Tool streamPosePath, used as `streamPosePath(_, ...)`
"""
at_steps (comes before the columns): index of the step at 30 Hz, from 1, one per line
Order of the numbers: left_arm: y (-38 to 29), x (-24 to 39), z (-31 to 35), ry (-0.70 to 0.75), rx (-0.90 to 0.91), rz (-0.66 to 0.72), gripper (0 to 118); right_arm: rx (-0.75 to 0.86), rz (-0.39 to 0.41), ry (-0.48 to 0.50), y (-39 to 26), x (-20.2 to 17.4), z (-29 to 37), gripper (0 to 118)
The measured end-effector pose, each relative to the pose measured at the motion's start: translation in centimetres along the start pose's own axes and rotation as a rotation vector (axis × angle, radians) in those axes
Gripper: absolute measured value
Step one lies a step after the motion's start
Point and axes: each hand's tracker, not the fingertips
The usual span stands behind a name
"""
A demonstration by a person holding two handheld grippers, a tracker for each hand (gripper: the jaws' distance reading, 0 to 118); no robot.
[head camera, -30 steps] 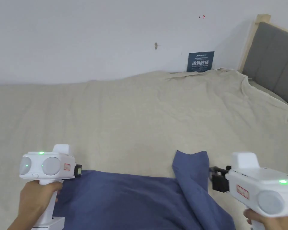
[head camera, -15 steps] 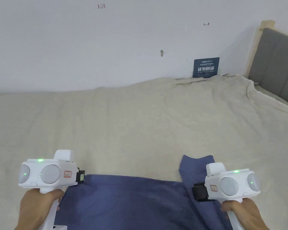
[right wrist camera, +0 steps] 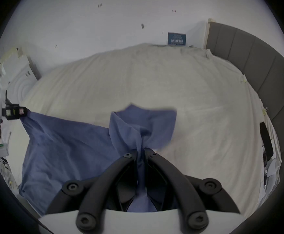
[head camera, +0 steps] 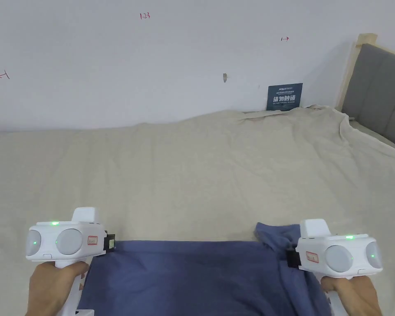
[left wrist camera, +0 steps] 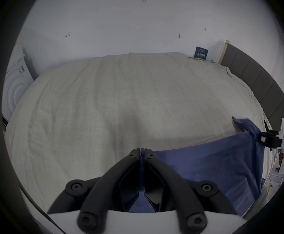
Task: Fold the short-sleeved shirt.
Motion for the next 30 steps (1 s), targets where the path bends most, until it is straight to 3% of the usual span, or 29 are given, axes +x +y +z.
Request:
streamPosePath(5,0.5,-0.5,4.1,0.014,0.074,0.046,2,0.117,0.018,0.008,2.0,1.4,5.7,7)
streamPosePath(16,3.3,-3.0,15.9,-0.012,0.301,0.136,2,0.279,-0.074,0.118,4.7,2.5,14.2,7)
streamPosePath(30,14.2,-2.4,29.9,0.061,0.587,0.074,2,0.645,0.045,0.114,17.7,-1.4,23.8,6)
